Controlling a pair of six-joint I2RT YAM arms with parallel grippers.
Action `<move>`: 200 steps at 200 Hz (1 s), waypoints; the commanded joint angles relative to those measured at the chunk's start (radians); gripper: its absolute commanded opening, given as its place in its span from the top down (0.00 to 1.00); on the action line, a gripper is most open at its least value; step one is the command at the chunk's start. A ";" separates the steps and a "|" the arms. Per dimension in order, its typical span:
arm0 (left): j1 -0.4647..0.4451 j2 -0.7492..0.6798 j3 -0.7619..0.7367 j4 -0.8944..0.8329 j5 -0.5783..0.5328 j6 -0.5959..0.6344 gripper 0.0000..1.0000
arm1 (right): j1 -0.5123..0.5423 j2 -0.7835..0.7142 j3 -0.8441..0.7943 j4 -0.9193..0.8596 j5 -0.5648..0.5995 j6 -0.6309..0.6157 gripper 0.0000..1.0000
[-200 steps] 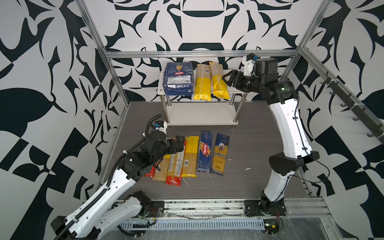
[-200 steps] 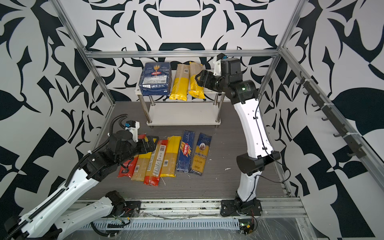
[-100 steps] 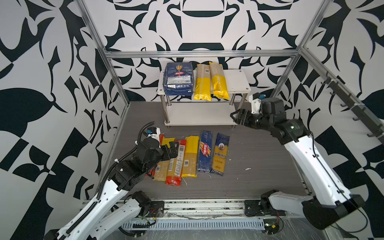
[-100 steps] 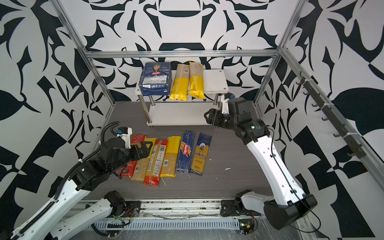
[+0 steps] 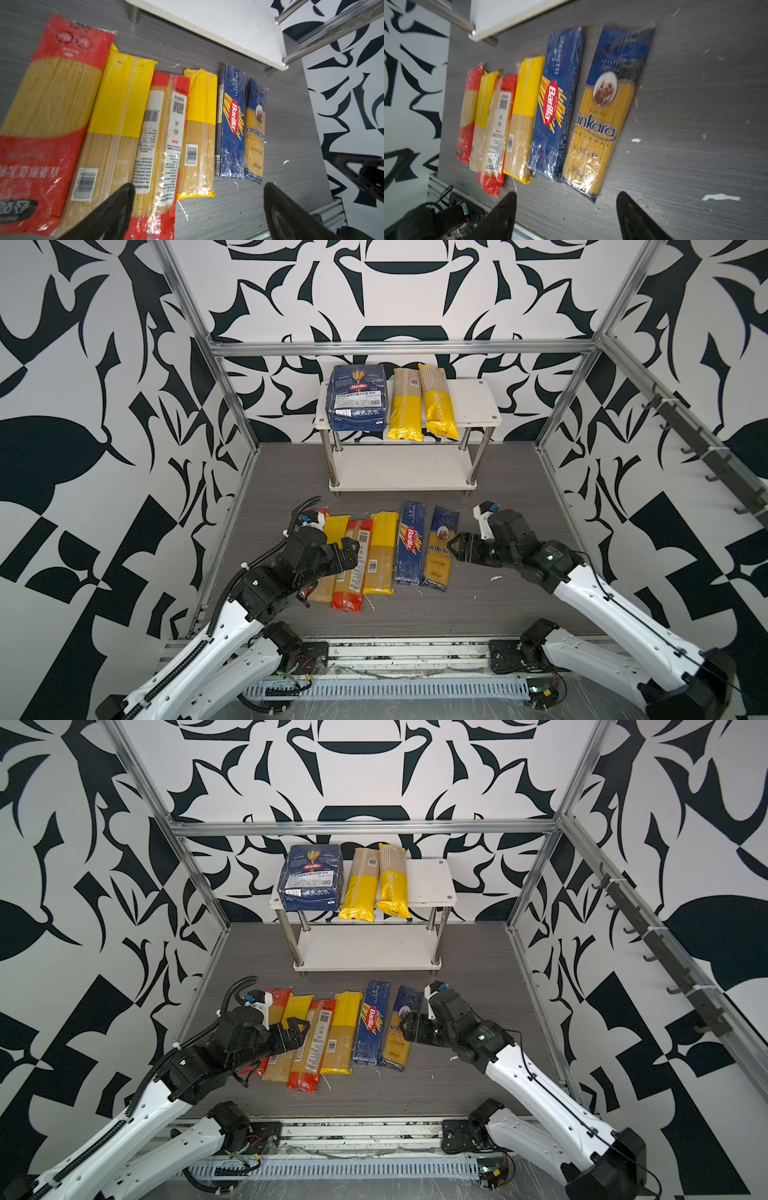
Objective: Place and organize the pasta boxes and bags onto the shelf
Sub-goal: 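Open the right gripper and withdraw it down to the table packs, then close the right gripper on the blue Barilla spaghetti box's end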
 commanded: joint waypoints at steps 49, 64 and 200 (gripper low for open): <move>0.004 -0.116 -0.062 -0.031 0.046 -0.073 0.00 | 0.238 0.209 -0.044 0.289 0.164 0.111 0.21; 0.003 -0.144 -0.046 -0.072 0.045 -0.067 0.01 | 0.253 0.280 -0.025 0.322 0.164 0.117 0.21; 0.004 -0.245 -0.012 -0.174 0.022 0.001 0.01 | 0.322 0.746 0.297 0.161 0.329 0.123 0.20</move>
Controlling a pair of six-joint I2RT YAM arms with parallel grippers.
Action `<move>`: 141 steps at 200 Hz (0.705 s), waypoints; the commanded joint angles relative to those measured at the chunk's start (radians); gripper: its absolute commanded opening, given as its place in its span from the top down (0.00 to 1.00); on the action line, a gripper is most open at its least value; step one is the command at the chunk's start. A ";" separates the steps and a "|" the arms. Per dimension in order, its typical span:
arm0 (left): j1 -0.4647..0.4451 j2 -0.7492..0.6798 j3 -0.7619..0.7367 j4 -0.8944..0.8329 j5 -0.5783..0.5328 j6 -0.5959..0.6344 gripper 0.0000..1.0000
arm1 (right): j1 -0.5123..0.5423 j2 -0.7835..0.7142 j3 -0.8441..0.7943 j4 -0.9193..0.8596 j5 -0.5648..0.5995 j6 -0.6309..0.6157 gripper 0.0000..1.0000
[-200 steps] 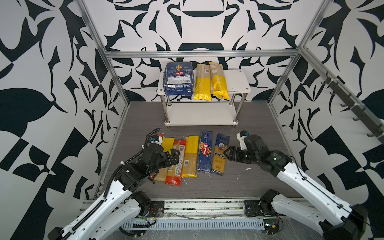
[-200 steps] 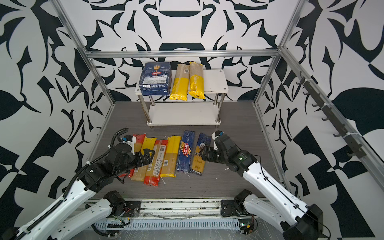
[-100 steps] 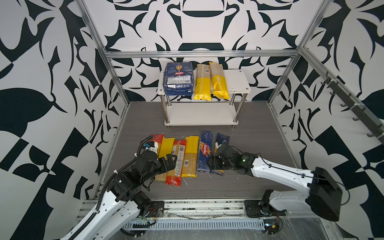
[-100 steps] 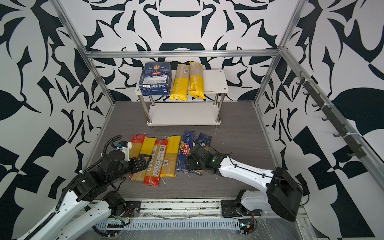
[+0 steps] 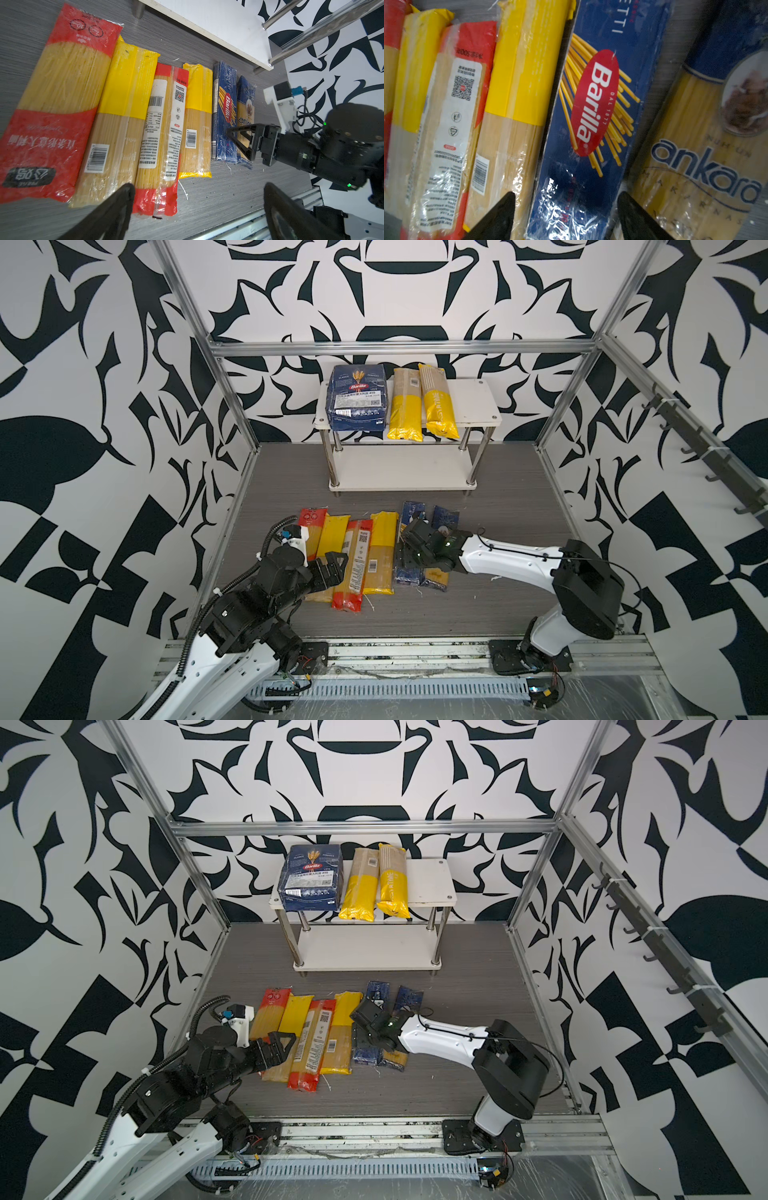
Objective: Place and organize the pasta boxes and bags onto the shelf
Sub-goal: 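Close the right gripper on the blue Barilla spaghetti box's end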
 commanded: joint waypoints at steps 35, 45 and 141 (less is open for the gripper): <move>0.004 -0.019 -0.001 -0.023 0.009 0.030 0.01 | 0.041 0.180 0.169 -0.214 0.164 0.052 0.19; 0.003 -0.022 -0.001 -0.023 0.017 0.033 0.01 | 0.046 0.198 0.175 -0.223 0.176 0.064 0.19; 0.003 -0.066 -0.008 -0.017 0.020 0.032 0.01 | 0.061 0.180 0.089 -0.236 0.202 0.131 0.19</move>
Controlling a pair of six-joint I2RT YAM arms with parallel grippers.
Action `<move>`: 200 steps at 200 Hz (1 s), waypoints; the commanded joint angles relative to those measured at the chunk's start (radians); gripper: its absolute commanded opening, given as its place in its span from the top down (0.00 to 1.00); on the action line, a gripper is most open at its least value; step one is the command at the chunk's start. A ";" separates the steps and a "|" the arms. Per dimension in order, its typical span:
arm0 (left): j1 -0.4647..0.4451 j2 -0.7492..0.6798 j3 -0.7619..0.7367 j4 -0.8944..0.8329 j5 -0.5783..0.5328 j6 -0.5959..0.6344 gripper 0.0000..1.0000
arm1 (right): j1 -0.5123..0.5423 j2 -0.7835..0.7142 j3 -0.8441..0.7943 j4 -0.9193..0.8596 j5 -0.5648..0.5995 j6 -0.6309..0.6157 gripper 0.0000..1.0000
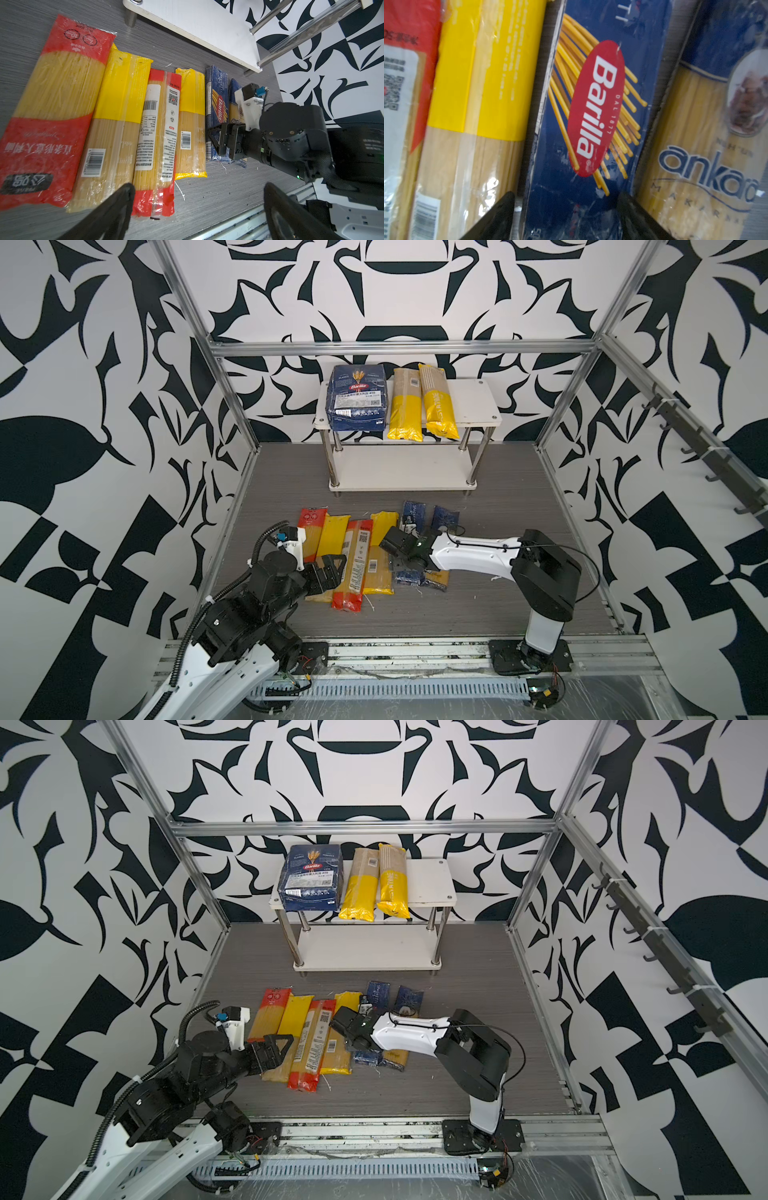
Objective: Place and organize the pasta boxes and bags onto the shelf
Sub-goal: 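Close the right gripper on the blue Barilla spaghetti box's end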
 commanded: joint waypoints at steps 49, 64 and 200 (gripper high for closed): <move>0.003 -0.014 -0.008 -0.018 0.009 0.009 0.01 | 0.019 -0.030 -0.091 -0.093 0.027 0.053 0.18; 0.004 -0.017 -0.007 -0.017 0.007 0.010 0.00 | 0.027 -0.029 -0.077 -0.121 0.044 0.057 0.18; 0.004 -0.028 -0.001 -0.026 0.011 0.008 0.01 | 0.084 -0.064 -0.130 -0.139 -0.027 0.148 0.15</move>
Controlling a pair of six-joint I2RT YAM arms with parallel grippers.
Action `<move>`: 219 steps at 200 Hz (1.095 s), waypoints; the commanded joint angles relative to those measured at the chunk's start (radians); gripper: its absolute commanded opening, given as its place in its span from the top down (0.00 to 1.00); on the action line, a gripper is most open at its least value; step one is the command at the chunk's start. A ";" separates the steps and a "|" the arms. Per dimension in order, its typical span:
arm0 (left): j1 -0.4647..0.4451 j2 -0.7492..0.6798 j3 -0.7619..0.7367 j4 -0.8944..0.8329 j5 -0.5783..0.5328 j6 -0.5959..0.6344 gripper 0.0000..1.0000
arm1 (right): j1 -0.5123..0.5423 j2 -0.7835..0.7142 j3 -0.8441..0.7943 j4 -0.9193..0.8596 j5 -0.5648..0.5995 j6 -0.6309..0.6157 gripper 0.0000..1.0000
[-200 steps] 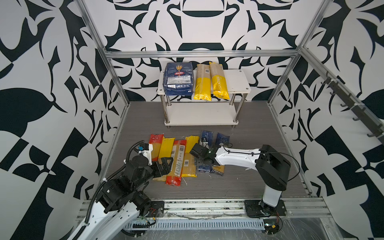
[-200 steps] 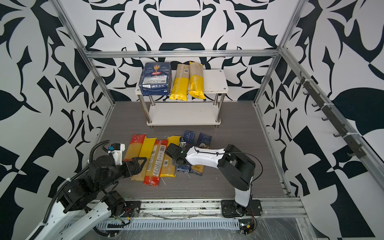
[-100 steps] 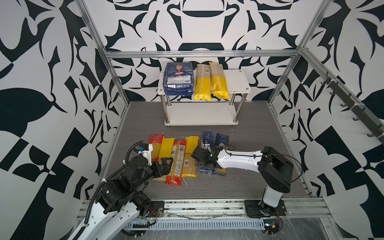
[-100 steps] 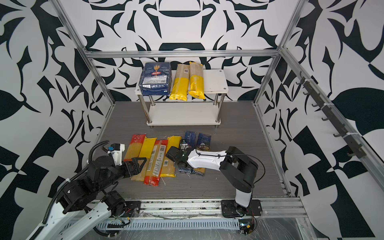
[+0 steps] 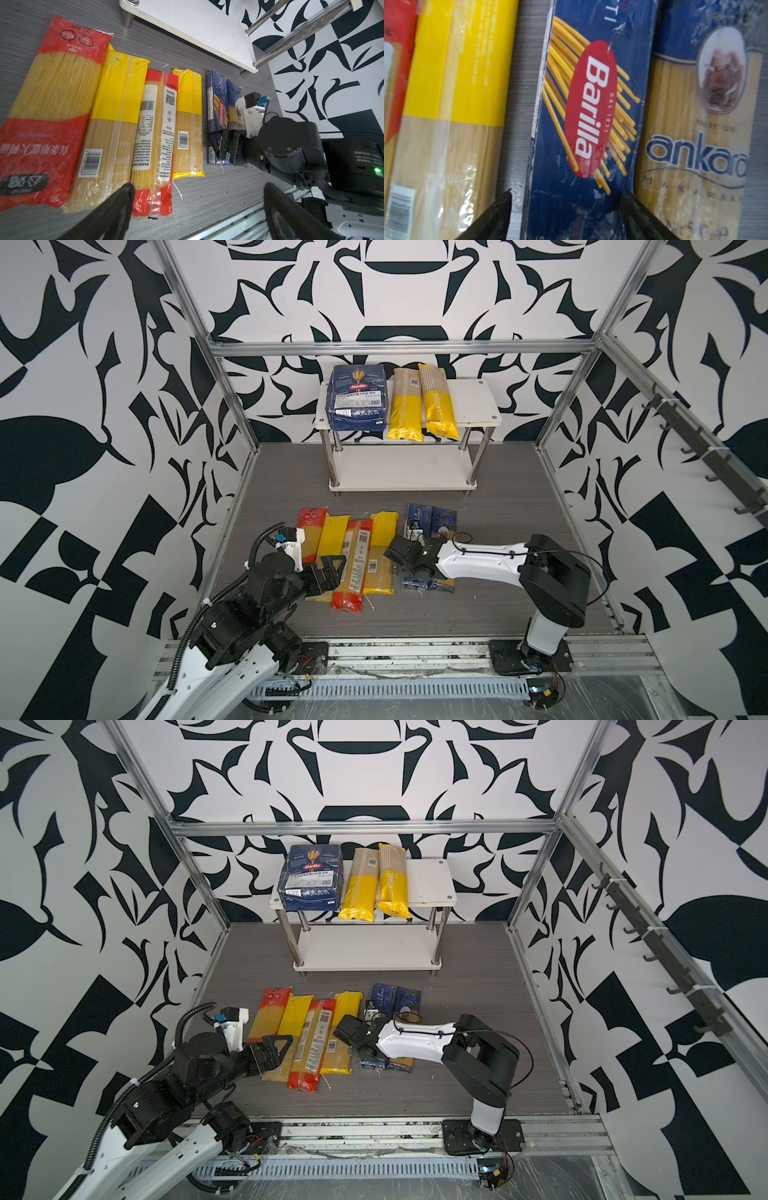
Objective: Place and organize the pasta boxes and bags onto the shelf
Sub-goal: 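Close the right gripper on the blue Barilla spaghetti box's end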
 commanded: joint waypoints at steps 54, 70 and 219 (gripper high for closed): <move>0.004 0.001 0.007 -0.030 -0.013 0.007 0.00 | 0.089 -0.127 -0.104 -0.171 -0.038 0.125 0.15; 0.004 0.002 0.016 -0.038 -0.018 0.008 0.00 | 0.108 -0.159 -0.105 -0.186 -0.014 0.133 0.15; 0.003 0.010 0.048 -0.071 -0.032 -0.003 0.01 | 0.144 -0.089 -0.142 -0.043 -0.093 0.157 0.00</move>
